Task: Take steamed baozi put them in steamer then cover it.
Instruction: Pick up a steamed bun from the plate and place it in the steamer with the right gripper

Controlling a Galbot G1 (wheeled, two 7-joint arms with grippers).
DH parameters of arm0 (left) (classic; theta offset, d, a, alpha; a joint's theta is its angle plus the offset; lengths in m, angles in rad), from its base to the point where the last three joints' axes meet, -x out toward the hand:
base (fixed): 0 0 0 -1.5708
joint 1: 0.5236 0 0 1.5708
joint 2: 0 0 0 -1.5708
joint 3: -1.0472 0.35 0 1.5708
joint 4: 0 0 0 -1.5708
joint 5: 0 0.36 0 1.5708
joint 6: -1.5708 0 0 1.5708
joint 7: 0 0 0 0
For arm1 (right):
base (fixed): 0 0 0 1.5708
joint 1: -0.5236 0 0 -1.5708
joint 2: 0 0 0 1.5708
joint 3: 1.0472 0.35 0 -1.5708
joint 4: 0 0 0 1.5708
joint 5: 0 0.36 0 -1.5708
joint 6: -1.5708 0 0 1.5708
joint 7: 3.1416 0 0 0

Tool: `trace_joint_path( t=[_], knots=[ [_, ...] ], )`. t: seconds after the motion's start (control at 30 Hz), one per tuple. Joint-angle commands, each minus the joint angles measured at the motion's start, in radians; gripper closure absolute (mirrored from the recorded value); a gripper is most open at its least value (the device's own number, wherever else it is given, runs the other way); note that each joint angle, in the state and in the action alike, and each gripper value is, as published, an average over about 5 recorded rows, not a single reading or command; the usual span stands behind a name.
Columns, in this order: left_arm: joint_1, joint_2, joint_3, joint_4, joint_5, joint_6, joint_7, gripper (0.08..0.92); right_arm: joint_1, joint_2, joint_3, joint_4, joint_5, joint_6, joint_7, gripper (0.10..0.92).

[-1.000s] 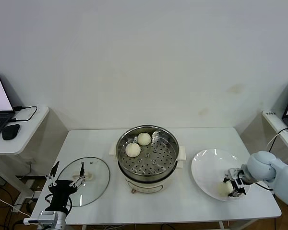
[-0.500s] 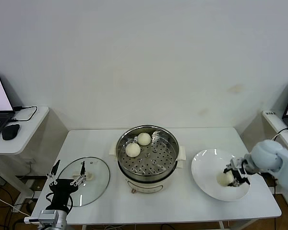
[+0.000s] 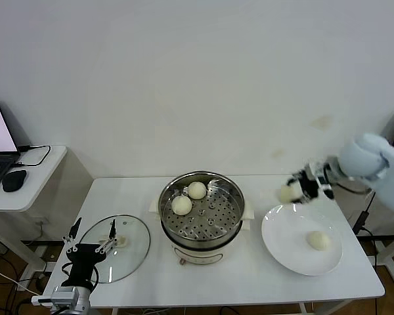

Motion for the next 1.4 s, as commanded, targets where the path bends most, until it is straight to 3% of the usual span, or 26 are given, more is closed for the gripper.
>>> trace_joint_path(
  t=[0.03,0.27,0.5,0.77,1.4],
  knots=[
    [0.001,-0.001,-0.005,-0.003,-0.004,-0.001,0.000,0.177,0.279,0.298,-0.223,-0.011,0.175,0.026,0.060,0.457],
    [0.002,-0.009,-0.019,-0.007,-0.013,-0.002,-0.001,0.177,0.191,0.425,-0.309,-0.042,0.141,0.136,0.079,0.452],
    [0.001,-0.021,-0.025,-0.010,-0.017,-0.002,-0.002,0.177,0.146,0.521,-0.377,-0.123,-0.019,0.342,0.095,0.449],
    [-0.003,-0.036,-0.018,-0.001,-0.019,-0.008,-0.003,0.177,0.139,0.572,-0.412,-0.148,-0.129,0.461,0.081,0.445],
    [-0.007,-0.041,-0.018,0.021,-0.024,-0.018,-0.004,0.177,0.122,0.560,-0.435,-0.100,-0.164,0.536,0.066,0.439]
  ],
)
